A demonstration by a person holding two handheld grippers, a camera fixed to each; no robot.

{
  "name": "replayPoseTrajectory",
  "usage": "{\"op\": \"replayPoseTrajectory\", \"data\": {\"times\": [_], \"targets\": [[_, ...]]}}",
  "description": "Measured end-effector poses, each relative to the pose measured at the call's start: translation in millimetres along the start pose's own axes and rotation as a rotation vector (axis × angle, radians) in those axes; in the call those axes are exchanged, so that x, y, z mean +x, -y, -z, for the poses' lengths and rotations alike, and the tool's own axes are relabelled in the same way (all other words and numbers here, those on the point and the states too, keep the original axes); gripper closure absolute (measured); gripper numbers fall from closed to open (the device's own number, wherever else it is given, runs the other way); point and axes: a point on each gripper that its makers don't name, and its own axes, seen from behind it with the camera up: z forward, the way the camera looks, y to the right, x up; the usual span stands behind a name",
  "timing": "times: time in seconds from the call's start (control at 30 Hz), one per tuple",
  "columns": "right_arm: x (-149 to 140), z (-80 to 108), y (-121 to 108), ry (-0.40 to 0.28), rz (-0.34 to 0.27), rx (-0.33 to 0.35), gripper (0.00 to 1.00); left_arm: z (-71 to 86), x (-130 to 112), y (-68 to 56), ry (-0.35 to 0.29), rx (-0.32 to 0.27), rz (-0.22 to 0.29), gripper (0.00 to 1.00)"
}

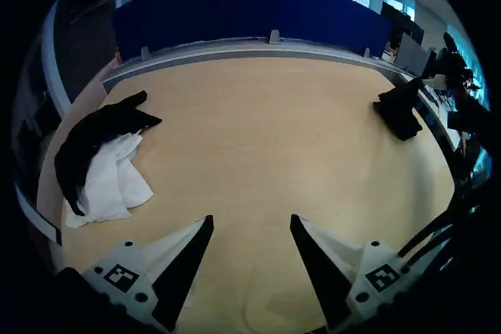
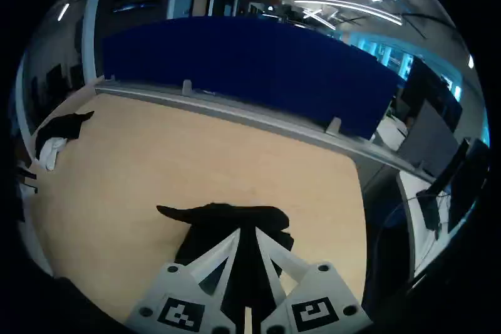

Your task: Fold towel

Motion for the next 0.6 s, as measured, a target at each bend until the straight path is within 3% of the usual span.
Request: {"op": "replayPoseTrajectory", "data": {"times": [0.6], "targets": [[-118,-2.2,-22,0.156,-0.136,-0.131,0.96,4.3,0,3.0,-0.002,0.007,-0.011,0.09]]}}
